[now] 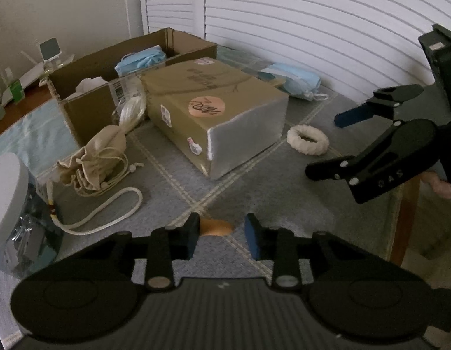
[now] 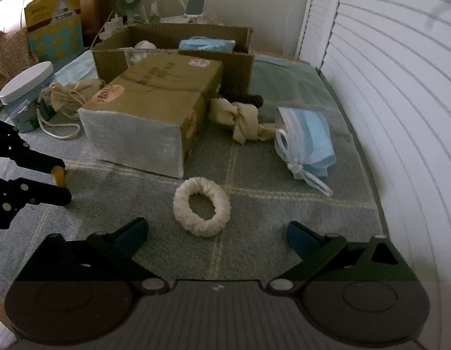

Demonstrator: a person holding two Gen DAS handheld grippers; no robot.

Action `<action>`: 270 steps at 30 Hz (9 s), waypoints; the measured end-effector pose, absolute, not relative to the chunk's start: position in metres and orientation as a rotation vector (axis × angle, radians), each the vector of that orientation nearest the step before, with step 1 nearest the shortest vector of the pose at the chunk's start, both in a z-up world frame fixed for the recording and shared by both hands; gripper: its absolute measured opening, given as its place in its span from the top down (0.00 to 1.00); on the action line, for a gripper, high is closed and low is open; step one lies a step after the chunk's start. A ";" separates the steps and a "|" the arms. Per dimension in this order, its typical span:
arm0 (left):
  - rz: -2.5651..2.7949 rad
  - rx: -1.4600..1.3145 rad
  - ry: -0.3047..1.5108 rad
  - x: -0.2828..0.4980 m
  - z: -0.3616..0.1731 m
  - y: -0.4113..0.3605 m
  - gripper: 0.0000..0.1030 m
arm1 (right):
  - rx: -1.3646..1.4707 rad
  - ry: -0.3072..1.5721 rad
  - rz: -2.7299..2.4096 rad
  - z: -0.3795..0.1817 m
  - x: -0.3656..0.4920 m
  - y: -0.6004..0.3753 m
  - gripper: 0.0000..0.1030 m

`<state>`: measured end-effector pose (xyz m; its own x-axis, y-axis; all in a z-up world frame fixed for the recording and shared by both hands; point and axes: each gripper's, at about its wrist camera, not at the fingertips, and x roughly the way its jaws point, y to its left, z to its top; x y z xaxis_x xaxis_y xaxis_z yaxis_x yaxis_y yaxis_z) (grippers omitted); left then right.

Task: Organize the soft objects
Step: 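Grasp the cream scrunchie with the right tool while the left tool grasps the small orange item, then carry the cream scrunchie into the cardboard box and open the right tool, then lower the orange item into the cardboard box and open the left tool, then move the left tool to the beige drawstring pouch and grasp it, then grasp the stack of blue face masks with the right tool, then drop the beige pouch into the box with the left tool while the right tool lifts the masks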

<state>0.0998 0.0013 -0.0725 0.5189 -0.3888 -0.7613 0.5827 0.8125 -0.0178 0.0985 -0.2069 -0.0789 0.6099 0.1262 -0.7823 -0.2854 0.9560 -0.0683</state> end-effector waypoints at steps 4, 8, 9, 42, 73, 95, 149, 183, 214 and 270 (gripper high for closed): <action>-0.588 0.254 0.843 0.100 -0.073 0.001 0.69 | -0.192 0.876 0.275 -0.075 0.100 -0.201 0.22; -0.587 0.255 0.840 0.099 -0.073 0.001 0.69 | -0.190 0.868 0.292 -0.074 0.104 -0.197 0.31; -0.586 0.253 0.842 0.099 -0.073 0.001 0.69 | -0.187 0.868 0.294 -0.074 0.105 -0.197 0.34; -0.555 0.215 0.784 0.076 -0.040 0.012 0.78 | -0.229 0.747 0.315 -0.013 0.106 -0.193 0.62; -0.466 0.146 0.784 0.093 -0.032 0.036 0.78 | -0.179 0.673 0.388 0.014 0.239 -0.169 0.00; -0.394 0.164 0.675 0.180 0.029 0.031 0.78 | -0.126 0.781 0.301 -0.003 0.144 -0.174 0.00; -0.279 0.064 0.791 0.128 -0.048 0.028 0.32 | -0.066 0.721 0.275 0.010 0.124 -0.203 0.00; -0.116 0.033 0.768 0.156 -0.076 0.020 0.34 | -0.107 0.740 0.314 -0.001 0.129 -0.194 0.00; -0.068 -0.015 0.784 0.164 -0.082 0.024 0.43 | -0.125 0.836 0.080 -0.085 0.181 -0.255 0.36; -0.607 0.456 0.515 0.262 0.083 -0.003 0.48 | -0.088 0.694 0.203 0.001 0.114 -0.236 0.55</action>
